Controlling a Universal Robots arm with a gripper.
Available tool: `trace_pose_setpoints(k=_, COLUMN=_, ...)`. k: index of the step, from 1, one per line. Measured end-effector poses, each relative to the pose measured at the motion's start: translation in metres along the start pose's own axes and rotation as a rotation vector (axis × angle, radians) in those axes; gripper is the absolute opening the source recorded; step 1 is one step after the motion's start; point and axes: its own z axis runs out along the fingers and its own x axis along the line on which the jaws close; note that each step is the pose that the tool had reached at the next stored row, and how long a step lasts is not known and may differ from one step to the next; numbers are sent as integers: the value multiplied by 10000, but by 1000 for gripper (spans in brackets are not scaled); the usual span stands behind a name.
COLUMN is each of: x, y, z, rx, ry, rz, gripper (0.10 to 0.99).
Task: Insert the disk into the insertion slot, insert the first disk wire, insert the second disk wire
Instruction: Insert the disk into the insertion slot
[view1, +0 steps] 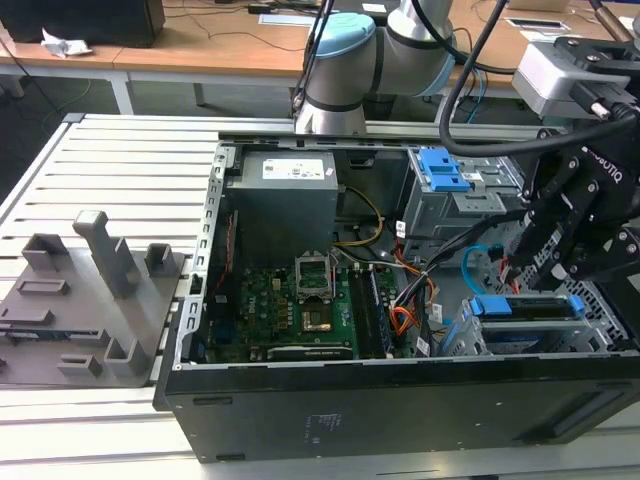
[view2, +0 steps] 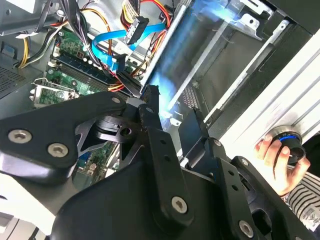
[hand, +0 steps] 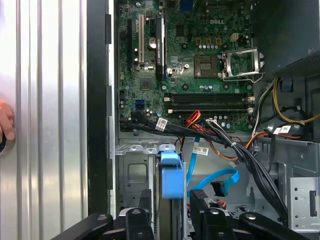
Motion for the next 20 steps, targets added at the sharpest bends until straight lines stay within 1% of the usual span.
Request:
trace_pose_setpoints(k=6, x=0, y=0, z=1, rx=-1, ry=-2, rz=0, gripper=439)
trace_pose_setpoints(k=7, x=0, y=0, z=2, rx=-1, ry=-2, rz=0, gripper=420)
trace_pose_setpoints(k=8, x=0, y=0, z=2, rx=0, ry=-2, rz=0, gripper=357)
trace_pose_setpoints(k=9, x=0, y=0, z=2, rx=0, ry=-3, rz=0, gripper=235)
trace_pose_setpoints(k=11, x=0, y=0, z=3, rx=-1, ry=-3, rz=0, gripper=114)
trace_pose_setpoints(k=18, x=0, y=0, z=5, rx=-1, ry=-3, rz=0, gripper=106)
trace_pose_setpoints(k=20, x=0, y=-2, z=30, rx=0, ry=-4, rz=2, gripper=106)
